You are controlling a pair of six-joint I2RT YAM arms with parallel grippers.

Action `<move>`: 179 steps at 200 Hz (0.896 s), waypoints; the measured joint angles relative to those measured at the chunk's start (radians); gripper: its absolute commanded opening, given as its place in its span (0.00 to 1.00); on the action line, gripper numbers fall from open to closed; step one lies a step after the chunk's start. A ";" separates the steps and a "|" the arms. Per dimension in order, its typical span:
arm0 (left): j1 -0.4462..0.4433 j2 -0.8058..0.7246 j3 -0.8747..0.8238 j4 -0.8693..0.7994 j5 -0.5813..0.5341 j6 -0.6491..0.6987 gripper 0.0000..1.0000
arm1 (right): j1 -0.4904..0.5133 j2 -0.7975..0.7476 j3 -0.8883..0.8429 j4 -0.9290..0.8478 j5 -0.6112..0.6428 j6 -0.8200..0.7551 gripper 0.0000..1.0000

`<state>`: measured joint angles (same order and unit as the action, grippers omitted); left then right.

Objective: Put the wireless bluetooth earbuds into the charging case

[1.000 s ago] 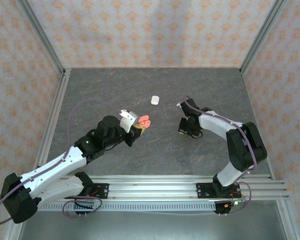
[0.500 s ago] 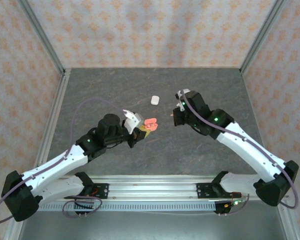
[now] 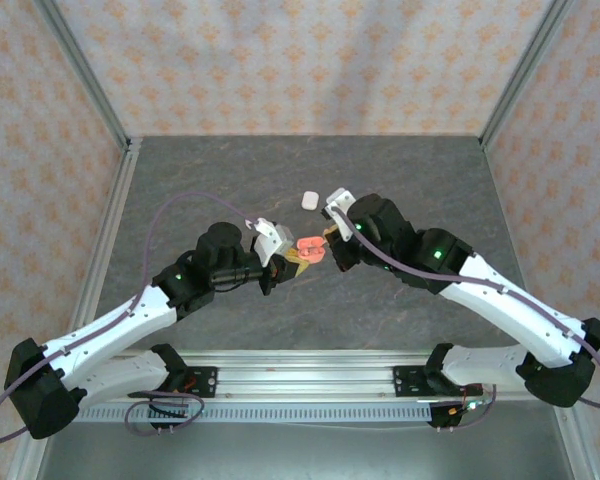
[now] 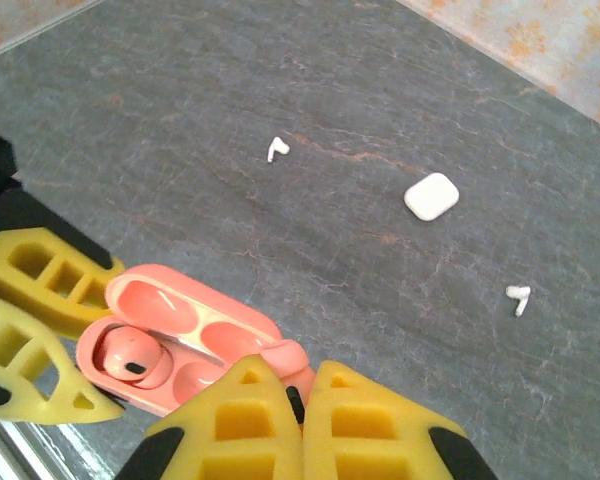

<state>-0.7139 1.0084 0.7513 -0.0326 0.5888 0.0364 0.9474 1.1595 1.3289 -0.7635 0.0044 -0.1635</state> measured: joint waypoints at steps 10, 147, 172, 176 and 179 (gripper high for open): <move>0.000 0.000 0.000 0.000 0.005 0.000 0.00 | 0.013 0.008 0.010 -0.011 0.001 -0.020 0.01; 0.000 -0.027 0.003 -0.015 0.063 0.025 0.00 | 0.082 0.059 0.041 -0.090 0.071 -0.214 0.02; 0.000 -0.027 0.007 -0.025 0.066 0.026 0.00 | 0.098 0.061 0.043 -0.091 0.083 -0.244 0.02; 0.000 -0.027 0.007 -0.025 0.066 0.026 0.00 | 0.101 0.061 0.043 -0.091 0.085 -0.251 0.02; 0.000 -0.027 0.007 -0.025 0.066 0.026 0.00 | 0.103 0.061 0.043 -0.092 0.086 -0.254 0.02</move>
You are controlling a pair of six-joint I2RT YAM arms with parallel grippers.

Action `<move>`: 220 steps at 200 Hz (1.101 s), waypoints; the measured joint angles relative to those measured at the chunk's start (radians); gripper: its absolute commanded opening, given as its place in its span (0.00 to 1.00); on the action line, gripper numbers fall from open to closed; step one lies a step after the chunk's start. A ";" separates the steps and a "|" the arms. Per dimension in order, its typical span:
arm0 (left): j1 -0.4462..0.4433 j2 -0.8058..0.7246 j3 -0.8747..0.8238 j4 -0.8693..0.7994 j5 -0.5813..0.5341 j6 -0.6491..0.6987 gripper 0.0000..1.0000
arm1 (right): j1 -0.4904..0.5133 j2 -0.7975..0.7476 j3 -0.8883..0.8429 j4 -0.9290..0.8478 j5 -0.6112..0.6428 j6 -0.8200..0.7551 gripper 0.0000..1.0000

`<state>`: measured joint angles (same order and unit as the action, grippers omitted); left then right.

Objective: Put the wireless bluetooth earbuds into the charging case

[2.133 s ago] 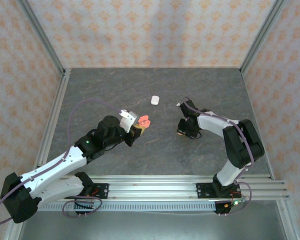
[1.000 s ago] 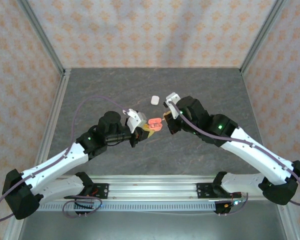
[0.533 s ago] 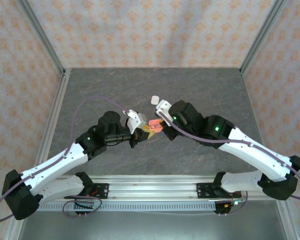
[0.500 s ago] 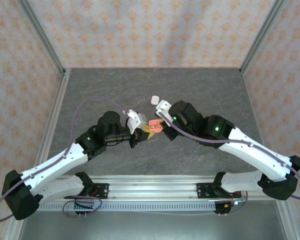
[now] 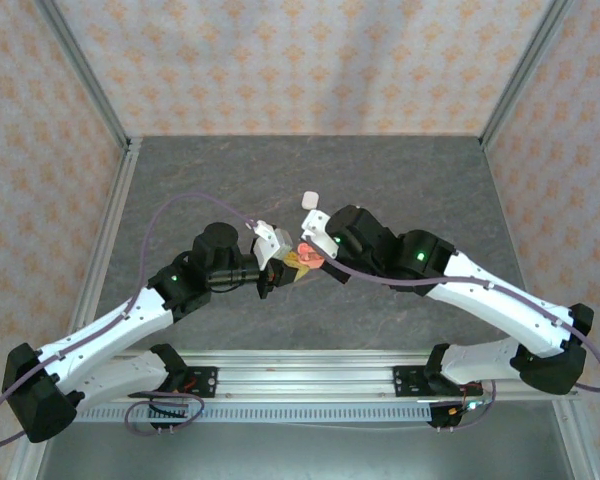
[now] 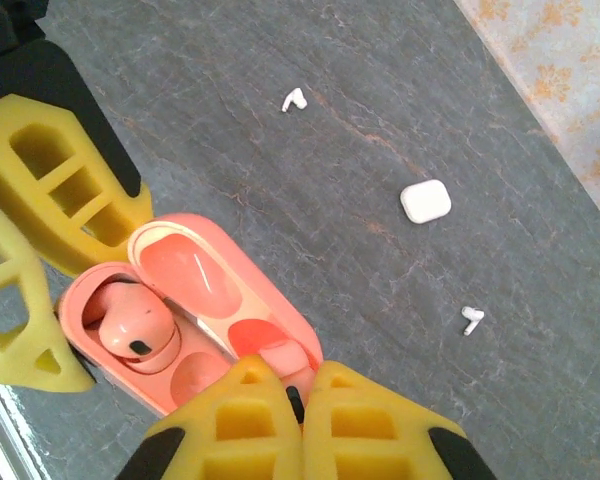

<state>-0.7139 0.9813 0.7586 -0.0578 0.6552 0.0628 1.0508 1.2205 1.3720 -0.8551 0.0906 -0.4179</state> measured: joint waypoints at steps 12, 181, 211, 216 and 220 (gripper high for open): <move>0.000 0.000 0.000 -0.003 0.000 0.000 0.00 | 0.009 0.000 0.000 -0.004 0.006 -0.016 0.02; -0.005 0.001 0.026 -0.008 0.064 0.000 0.00 | 0.020 -0.110 -0.090 0.063 -0.048 -0.262 0.07; -0.006 0.003 0.026 -0.018 0.070 0.000 0.00 | 0.020 -0.111 -0.097 0.062 -0.066 -0.290 0.09; -0.006 0.003 0.026 -0.020 0.071 0.000 0.00 | 0.020 -0.111 -0.099 0.062 -0.069 -0.294 0.10; -0.006 0.003 0.026 -0.021 0.071 0.000 0.00 | 0.020 -0.111 -0.100 0.061 -0.072 -0.297 0.10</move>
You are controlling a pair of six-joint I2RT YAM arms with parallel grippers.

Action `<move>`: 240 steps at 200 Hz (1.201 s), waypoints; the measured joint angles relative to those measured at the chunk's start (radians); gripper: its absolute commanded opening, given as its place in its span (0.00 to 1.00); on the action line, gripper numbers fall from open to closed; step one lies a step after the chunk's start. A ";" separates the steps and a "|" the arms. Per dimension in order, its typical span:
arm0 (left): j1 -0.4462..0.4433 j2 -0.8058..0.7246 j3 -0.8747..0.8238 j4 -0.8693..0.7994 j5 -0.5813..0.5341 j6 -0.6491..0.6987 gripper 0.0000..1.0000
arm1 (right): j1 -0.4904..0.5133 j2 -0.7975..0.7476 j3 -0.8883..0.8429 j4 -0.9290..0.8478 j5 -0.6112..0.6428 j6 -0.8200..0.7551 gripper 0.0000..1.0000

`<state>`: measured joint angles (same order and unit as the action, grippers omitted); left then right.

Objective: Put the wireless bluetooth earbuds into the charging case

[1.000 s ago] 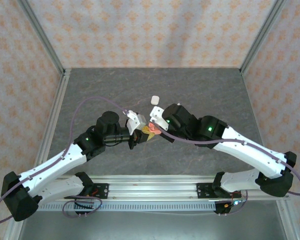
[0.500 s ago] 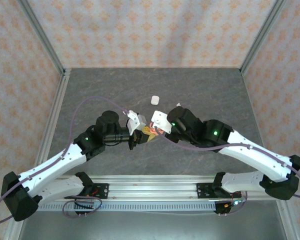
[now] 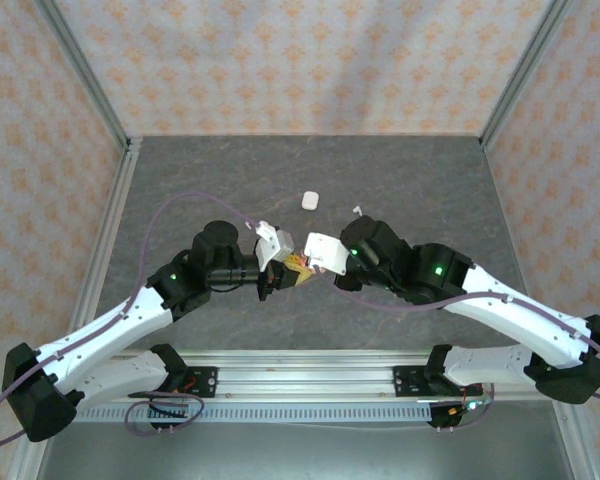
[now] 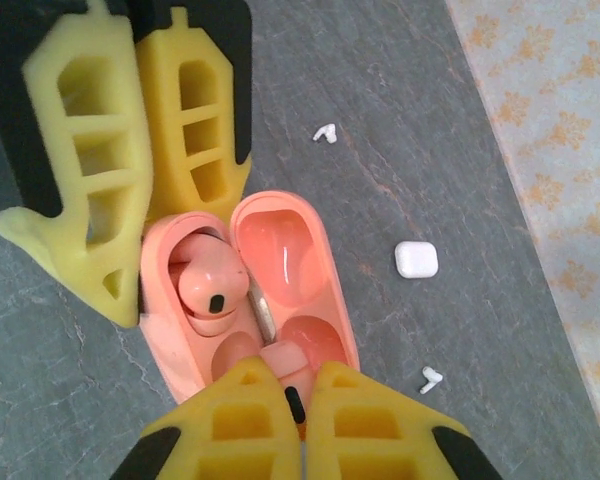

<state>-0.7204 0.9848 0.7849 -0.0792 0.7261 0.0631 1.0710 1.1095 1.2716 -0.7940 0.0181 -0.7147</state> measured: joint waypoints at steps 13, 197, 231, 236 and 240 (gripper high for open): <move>0.000 0.002 0.000 -0.002 0.002 0.000 0.00 | 0.000 0.000 -0.001 -0.006 -0.013 -0.011 0.12; -0.006 0.028 0.021 -0.044 0.052 0.018 0.00 | 0.000 -0.010 -0.002 -0.056 -0.085 -0.109 0.37; -0.006 0.028 0.021 -0.044 0.051 0.021 0.00 | 0.000 -0.013 0.007 -0.066 -0.102 -0.099 0.45; -0.006 0.028 0.021 -0.041 0.046 0.021 0.00 | 0.000 -0.014 0.010 -0.071 -0.111 -0.093 0.46; -0.006 0.028 0.021 -0.037 0.043 0.021 0.00 | 0.002 -0.015 0.011 -0.074 -0.116 -0.091 0.47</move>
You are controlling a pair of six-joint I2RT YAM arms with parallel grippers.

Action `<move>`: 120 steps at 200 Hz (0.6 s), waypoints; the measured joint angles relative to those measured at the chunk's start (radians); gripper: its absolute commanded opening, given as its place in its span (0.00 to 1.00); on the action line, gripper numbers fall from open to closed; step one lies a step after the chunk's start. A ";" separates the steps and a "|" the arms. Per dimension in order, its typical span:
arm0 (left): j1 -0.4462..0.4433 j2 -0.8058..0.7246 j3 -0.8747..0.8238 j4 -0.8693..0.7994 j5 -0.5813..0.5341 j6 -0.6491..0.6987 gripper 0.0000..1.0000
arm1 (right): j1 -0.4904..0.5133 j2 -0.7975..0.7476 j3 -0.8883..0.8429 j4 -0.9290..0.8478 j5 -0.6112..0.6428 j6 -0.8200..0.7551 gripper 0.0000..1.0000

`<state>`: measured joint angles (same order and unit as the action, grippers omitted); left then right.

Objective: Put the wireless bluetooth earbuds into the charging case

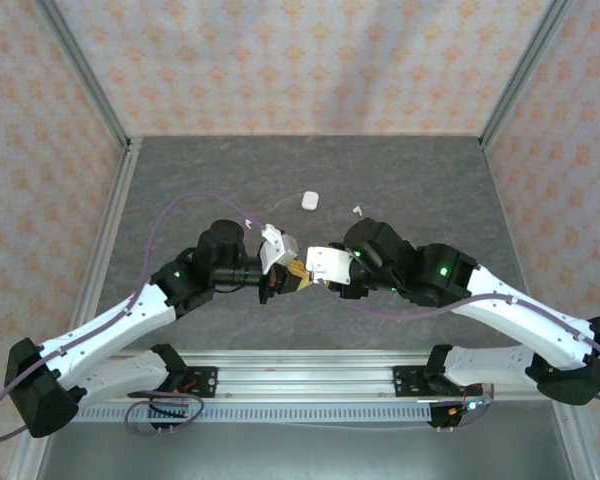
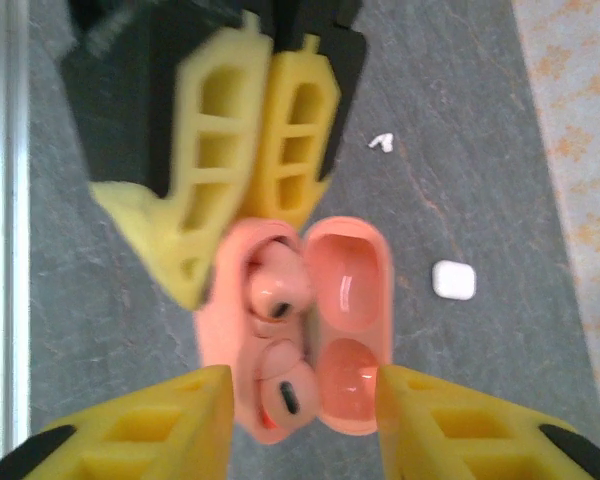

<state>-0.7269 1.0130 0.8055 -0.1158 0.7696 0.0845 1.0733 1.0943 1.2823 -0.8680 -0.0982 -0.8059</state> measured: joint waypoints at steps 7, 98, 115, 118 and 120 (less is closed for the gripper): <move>0.000 0.000 0.000 0.004 -0.003 0.000 0.00 | 0.004 -0.002 0.000 -0.004 -0.007 0.002 0.48; 0.001 -0.019 -0.014 0.045 -0.045 -0.004 0.00 | 0.009 -0.073 0.042 0.001 0.001 0.130 0.62; 0.001 -0.034 -0.027 0.061 -0.053 -0.005 0.00 | 0.008 -0.076 0.084 0.006 0.039 0.201 0.66; 0.001 -0.036 -0.028 0.065 -0.053 -0.006 0.00 | 0.008 -0.074 0.094 0.006 0.046 0.216 0.66; 0.001 -0.037 -0.029 0.067 -0.053 -0.006 0.00 | 0.007 -0.073 0.100 0.007 0.050 0.223 0.66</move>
<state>-0.7261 0.9764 0.7765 -0.0486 0.7166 0.0784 1.0805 1.0214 1.3827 -0.8612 -0.0483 -0.5827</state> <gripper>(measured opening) 0.096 0.646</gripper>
